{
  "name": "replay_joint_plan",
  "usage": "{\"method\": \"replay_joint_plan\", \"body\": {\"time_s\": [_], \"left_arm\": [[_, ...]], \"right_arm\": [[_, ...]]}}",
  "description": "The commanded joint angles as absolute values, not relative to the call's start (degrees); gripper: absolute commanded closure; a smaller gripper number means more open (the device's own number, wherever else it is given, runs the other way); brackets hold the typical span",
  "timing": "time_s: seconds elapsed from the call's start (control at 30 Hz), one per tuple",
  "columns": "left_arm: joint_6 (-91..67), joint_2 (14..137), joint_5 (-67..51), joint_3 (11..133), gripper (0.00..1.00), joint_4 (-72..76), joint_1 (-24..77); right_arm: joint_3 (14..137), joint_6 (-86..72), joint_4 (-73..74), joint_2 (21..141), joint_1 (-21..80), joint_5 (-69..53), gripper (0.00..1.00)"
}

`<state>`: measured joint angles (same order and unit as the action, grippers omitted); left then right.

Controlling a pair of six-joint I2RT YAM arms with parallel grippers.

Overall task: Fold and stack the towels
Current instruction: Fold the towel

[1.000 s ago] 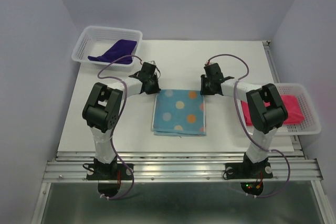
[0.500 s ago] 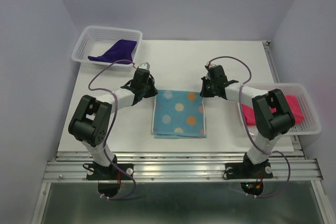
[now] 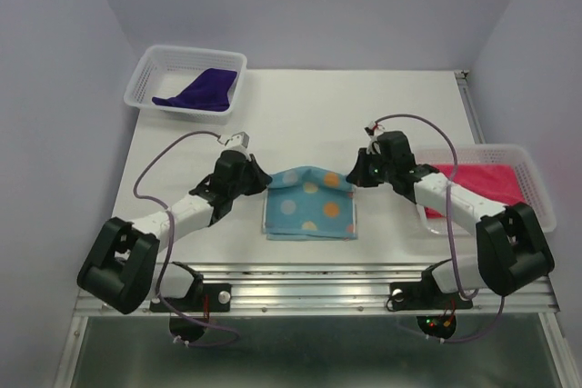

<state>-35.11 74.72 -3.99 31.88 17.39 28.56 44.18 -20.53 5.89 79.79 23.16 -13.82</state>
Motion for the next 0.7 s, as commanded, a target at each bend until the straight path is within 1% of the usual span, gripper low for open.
{"method": "replay_joint_plan", "body": {"time_s": [0.0, 0.13, 0.4, 0.67], "left_arm": [[-38.14, 68.04, -3.78, 27.43, 1.00, 20.83, 30.14], [-40.43, 62.59, -3.87, 21.73, 1.00, 21.09, 31.02], [-43.42, 53.36, -6.59, 14.60, 1.00, 21.62, 32.34], [-45.96, 47.99, -9.76, 9.85, 1.00, 21.71, 33.57]], "right_arm": [[39.21, -23.11, 4.66, 74.72, 24.43, -18.45, 0.99], [35.43, -25.13, 4.66, 71.20, 24.87, -19.51, 0.99], [29.98, -26.45, 7.21, 64.08, 25.49, -21.18, 0.99], [26.55, -28.39, 6.50, 61.26, 25.75, -24.34, 0.99]]}}
